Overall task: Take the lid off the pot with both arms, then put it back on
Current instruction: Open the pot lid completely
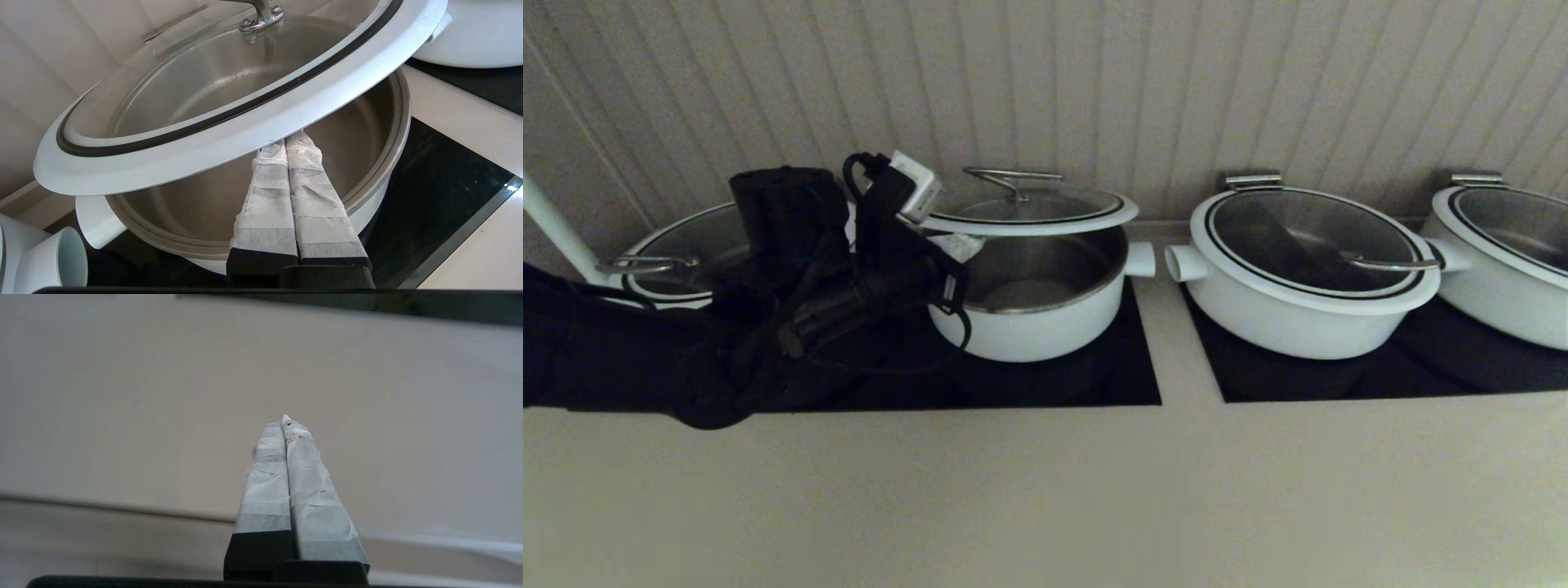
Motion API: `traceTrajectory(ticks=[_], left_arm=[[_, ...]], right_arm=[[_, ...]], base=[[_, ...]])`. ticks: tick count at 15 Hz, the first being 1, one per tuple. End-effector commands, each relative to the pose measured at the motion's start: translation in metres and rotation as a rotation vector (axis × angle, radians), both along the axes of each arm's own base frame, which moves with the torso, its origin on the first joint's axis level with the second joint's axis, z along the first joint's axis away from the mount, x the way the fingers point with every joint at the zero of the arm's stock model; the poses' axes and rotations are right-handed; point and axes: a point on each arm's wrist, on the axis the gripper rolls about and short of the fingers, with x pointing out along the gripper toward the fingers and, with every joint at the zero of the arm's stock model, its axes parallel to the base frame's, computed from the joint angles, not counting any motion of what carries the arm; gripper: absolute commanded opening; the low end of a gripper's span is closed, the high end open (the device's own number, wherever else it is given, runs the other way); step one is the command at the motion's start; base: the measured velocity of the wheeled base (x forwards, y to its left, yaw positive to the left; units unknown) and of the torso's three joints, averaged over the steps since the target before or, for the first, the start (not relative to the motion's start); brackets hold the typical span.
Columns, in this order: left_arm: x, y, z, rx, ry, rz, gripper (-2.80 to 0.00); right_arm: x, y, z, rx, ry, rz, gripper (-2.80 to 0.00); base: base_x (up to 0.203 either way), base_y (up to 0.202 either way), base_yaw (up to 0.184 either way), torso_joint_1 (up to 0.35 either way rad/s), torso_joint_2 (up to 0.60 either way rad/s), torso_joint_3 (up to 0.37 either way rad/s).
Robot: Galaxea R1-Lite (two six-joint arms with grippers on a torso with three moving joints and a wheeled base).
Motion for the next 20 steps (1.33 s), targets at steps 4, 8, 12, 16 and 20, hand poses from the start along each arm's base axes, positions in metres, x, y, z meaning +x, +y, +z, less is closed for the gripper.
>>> traceTrajectory(ticks=[4,8,12,16,20], left_arm=[[0.003,-0.001,0.006,-0.008,-0.025,-0.001,-2.80],[0.006,-0.002,0.013,-0.016,-0.049,-0.001,-2.80],[0.005,-0.002,0.016,-0.021,-0.057,0.012,-2.80],[0.007,-0.002,0.022,-0.031,-0.079,0.018,-2.80],[0.007,-0.002,0.026,-0.038,-0.097,0.019,-2.80]], right_arm=[[-0.011,0.000,-0.003,0.016,-0.149,-0.008,-2.80],[-0.011,0.000,-0.003,0.015,-0.149,-0.008,-2.80],[-0.011,0.000,-0.003,0.016,-0.149,-0.008,-2.80],[-0.011,0.000,-0.003,0.015,-0.149,-0.008,-2.80],[-0.011,0.000,-0.003,0.016,-0.149,-0.008,-2.80]], base=[[0.000,0.000,0.000,0.000,0.00,0.000],[0.000,0.000,0.000,0.000,0.00,0.000],[0.000,0.000,0.000,0.000,0.00,0.000],[0.000,0.000,0.000,0.000,0.00,0.000],[0.000,0.000,0.000,0.000,0.00,0.000]])
